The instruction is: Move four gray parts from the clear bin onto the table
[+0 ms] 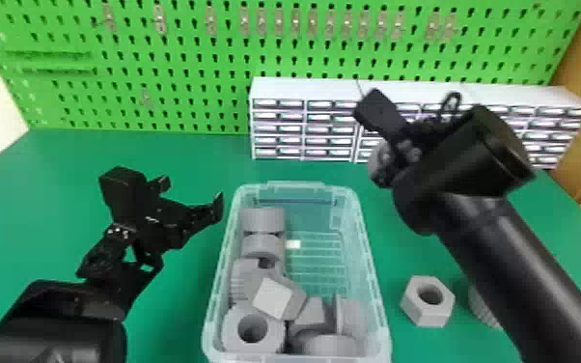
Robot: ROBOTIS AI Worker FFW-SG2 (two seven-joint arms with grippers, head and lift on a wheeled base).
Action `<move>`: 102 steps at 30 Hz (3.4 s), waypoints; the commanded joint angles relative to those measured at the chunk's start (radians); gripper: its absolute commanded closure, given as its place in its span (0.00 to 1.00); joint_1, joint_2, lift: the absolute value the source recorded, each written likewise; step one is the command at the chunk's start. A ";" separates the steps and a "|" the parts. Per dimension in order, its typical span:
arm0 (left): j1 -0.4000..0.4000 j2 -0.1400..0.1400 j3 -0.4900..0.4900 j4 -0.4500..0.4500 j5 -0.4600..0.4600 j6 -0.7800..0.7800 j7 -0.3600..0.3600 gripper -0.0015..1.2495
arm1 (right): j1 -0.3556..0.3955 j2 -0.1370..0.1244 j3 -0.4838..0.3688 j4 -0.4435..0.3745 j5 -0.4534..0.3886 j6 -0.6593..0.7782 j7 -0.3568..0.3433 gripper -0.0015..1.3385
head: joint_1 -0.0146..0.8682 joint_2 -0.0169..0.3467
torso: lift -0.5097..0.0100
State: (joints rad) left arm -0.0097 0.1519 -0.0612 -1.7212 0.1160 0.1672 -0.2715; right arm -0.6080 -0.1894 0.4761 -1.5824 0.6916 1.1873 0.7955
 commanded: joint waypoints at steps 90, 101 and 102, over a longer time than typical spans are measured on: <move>-0.012 -0.002 -0.028 0.000 -0.010 0.008 0.000 0.09 | 0.172 -0.016 -0.504 -0.008 -0.228 -0.216 -0.002 0.46 | 0.78 0.14 | 0.89; -0.009 -0.002 -0.025 0.000 -0.010 0.008 -0.002 0.09 | 0.254 -0.012 -0.728 -0.079 -0.405 -0.331 -0.070 0.46 | 0.78 0.14 | 0.89; -0.009 -0.002 -0.025 -0.001 -0.010 0.008 0.000 0.09 | 0.261 -0.010 -0.745 -0.090 -0.411 -0.341 -0.075 0.46 | 0.78 0.14 | 0.89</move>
State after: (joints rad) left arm -0.0188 0.1503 -0.0871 -1.7214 0.1058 0.1749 -0.2721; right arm -0.3795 -0.2019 -0.1997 -1.6405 0.3307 0.8869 0.7342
